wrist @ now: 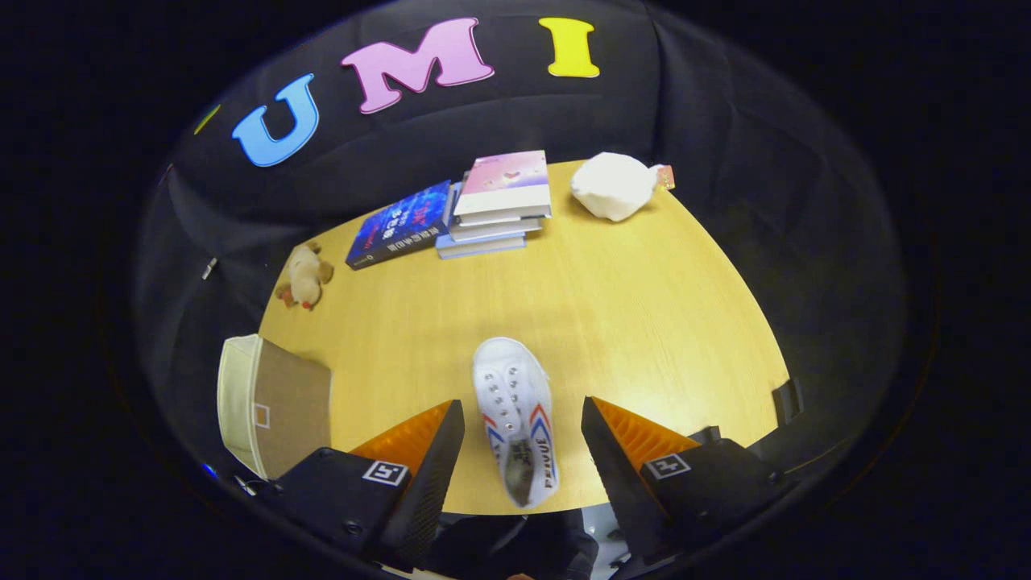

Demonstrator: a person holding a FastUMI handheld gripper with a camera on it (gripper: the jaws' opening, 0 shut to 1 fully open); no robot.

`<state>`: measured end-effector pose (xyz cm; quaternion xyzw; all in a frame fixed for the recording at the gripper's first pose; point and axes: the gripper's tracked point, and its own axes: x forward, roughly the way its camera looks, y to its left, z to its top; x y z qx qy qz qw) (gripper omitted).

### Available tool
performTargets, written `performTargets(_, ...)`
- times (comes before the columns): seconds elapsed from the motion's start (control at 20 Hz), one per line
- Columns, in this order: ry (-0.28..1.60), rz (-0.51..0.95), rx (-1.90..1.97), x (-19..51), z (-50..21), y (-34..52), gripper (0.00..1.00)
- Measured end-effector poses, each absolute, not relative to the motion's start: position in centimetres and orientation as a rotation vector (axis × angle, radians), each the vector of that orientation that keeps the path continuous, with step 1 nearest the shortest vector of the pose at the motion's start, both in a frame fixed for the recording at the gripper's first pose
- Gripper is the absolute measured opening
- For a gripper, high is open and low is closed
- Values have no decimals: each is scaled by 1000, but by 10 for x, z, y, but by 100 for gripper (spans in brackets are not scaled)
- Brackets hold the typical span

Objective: Open the storage box then place both shoes into the box .Put the left shoe in first, then the right shoe, with the right side of both shoes facing outward in a uniform manner.

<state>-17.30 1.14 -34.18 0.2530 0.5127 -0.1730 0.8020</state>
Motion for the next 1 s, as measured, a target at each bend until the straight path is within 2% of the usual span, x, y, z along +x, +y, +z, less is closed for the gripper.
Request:
performTargets(0.35, 1261, -269, 605, -198, -419, 27, 91)
performTargets(0.75, 1327, -183, 671, -182, -449, 42, 88)
performTargets(0.85, 1355, -164, 665, -180, -457, 46, 79)
performTargets(0.9, 1360, -150, 672, -176, -460, 49, 79)
performTargets(0.95, 1378, -144, 678, -176, -464, 53, 70)
performTargets(1.0, 1399, -170, 664, -179, -470, 50, 66)
